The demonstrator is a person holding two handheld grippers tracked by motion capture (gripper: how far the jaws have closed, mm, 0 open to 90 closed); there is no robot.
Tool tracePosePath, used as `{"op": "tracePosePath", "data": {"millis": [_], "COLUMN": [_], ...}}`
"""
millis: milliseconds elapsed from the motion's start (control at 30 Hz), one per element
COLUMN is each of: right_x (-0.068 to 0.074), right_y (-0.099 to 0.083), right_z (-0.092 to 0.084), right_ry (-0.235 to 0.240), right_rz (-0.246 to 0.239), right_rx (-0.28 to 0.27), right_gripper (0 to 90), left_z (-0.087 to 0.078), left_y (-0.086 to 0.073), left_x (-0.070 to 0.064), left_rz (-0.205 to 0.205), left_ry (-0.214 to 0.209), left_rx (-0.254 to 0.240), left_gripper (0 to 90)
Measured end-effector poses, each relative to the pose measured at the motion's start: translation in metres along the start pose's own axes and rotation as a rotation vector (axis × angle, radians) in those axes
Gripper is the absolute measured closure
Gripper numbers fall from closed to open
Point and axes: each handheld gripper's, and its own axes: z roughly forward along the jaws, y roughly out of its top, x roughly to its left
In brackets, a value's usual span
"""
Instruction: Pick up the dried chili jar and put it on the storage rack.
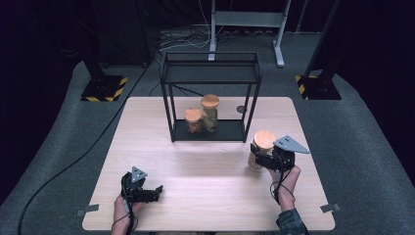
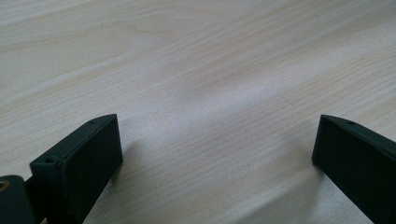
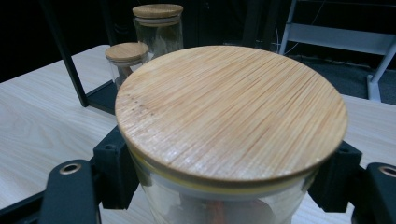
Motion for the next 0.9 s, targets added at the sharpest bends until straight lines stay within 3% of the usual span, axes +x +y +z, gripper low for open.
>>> {"op": "tracePosePath", "data": {"millis": [900], "right_x": [0.008], "right_y": [0.015], "right_z": [0.013], "right_ry": [0.023], "right_rz": [-0.020], "right_rx": [-0.017], "right_gripper": [24.0], "left_z": [0.000], "left_y": [0.000], "left_x": [0.000], "left_rz": [-0.001], "left_ry": [0.000], "left_rx": [0.000], "left_gripper": [1.2]}}
